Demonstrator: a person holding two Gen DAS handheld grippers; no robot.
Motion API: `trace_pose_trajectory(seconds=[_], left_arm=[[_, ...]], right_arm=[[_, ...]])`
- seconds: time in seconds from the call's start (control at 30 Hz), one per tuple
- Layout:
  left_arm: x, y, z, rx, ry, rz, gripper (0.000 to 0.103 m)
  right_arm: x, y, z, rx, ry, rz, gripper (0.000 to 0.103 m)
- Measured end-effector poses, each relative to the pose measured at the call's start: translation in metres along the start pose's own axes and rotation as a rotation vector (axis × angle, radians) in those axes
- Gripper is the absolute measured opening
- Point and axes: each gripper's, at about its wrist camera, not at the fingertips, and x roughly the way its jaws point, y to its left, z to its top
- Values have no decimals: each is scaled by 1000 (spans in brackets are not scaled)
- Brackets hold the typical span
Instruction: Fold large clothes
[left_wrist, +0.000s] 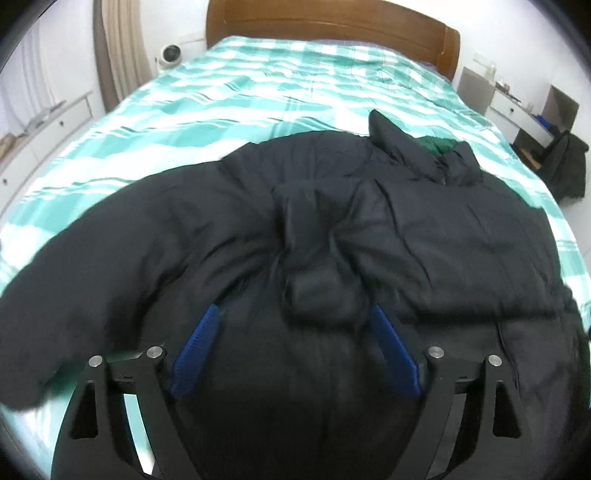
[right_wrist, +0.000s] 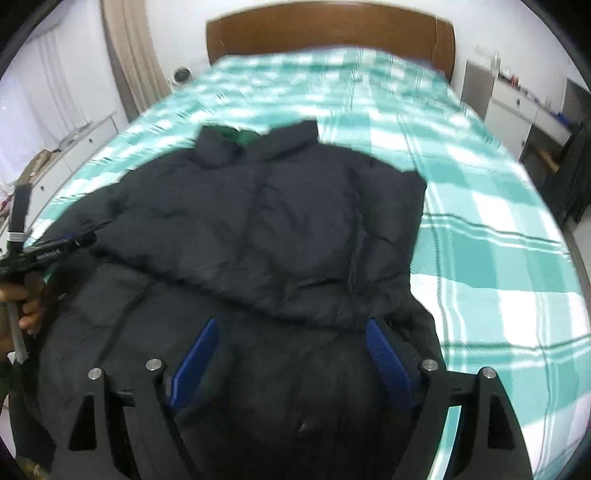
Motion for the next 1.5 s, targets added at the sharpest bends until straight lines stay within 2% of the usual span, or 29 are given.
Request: trace_pose_trajectory(seconds=[0.17, 0.4, 0.53, 0.7, 0.8, 0.87, 0.97, 1.23, 1.33, 1.4, 1.5], left_arm=[[-40, 4, -24, -27, -10, 34, 86], [-75, 10, -33, 6, -56, 126, 86], [-89, 17, -34, 8, -90, 167, 89], [-89, 35, -43, -27, -75, 171, 92], [-77, 64, -55, -99, -25, 186, 93], [-68, 92, -64, -192, 26, 180, 93], [-66, 127, -74, -302, 46, 178, 93], [-72, 166, -89, -367, 44, 244, 93], [-73, 180, -97, -398, 52, 254, 93], [-73, 195, -103, -455, 48, 248, 93], [-85, 230, -121, -619, 11, 213, 93]], right_arm=[[-39, 27, -23, 31, -77, -48, 84], [-53, 53, -44, 35, -83, -69, 84], [-58, 66, -45, 25, -93, -74, 84], [-71, 86, -37, -25, -118, -164, 84], [-78, 87, -33, -26, -123, -199, 84], [-80, 87, -33, -30, -126, -245, 84], [-80, 85, -32, -40, -123, -296, 84], [-77, 85, -32, -55, -105, -334, 84], [-77, 88, -32, -56, -101, -318, 84], [-79, 87, -34, -51, -106, -296, 84], [-80, 88, -38, -43, -110, -260, 84]])
